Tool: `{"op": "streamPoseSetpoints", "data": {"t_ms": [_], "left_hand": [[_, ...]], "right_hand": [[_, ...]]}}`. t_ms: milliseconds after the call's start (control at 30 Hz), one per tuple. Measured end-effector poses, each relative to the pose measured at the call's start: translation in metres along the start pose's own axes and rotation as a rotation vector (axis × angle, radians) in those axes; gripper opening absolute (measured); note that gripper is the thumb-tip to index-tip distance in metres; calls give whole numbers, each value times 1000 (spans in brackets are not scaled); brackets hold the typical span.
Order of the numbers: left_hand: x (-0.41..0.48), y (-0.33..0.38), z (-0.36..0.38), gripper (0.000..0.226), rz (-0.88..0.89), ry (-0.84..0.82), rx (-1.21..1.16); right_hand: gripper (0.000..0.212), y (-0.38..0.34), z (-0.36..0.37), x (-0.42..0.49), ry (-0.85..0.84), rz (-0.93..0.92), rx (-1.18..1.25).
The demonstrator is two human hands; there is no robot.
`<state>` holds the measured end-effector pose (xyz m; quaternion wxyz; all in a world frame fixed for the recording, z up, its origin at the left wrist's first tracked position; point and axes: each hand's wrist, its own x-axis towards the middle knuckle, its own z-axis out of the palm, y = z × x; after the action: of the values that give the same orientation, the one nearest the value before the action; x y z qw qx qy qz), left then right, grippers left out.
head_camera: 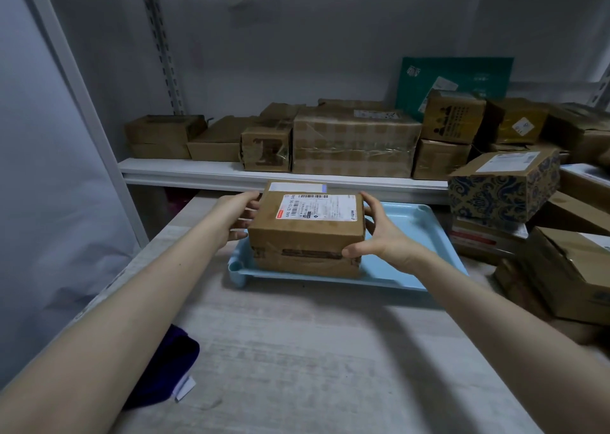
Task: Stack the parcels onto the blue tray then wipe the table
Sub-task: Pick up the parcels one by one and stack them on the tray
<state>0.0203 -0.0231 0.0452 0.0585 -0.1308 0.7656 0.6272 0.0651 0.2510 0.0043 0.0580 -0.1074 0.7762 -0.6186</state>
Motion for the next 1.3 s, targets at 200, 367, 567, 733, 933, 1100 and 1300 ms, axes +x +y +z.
{"op": "streamPoseSetpoints", "data": {"t_ms": [200, 367, 567, 733, 933, 1100, 1300], "left_hand": [[-5, 7, 5, 28, 40, 25, 108], [-5, 8, 6, 24, 63, 42, 150], [-5, 0, 5, 34, 59, 56, 150], [-1, 5, 13, 34, 148, 177, 384], [-17, 17, 41, 36, 511, 132, 819], [-29, 19, 76, 19, 580, -65, 937], [-37, 24, 93, 19, 541, -13, 1090]], "right_hand": [[125, 12, 11, 11, 51, 13, 74], [132, 10, 13, 18, 6, 48, 31], [128, 18, 17, 25, -104, 142, -23], [102, 14, 18, 23, -137, 170, -121], [88, -1, 13, 18, 86, 102, -289], [72, 1, 16, 13, 129, 7, -399], [66, -5, -2, -8, 87, 30, -488]]}}
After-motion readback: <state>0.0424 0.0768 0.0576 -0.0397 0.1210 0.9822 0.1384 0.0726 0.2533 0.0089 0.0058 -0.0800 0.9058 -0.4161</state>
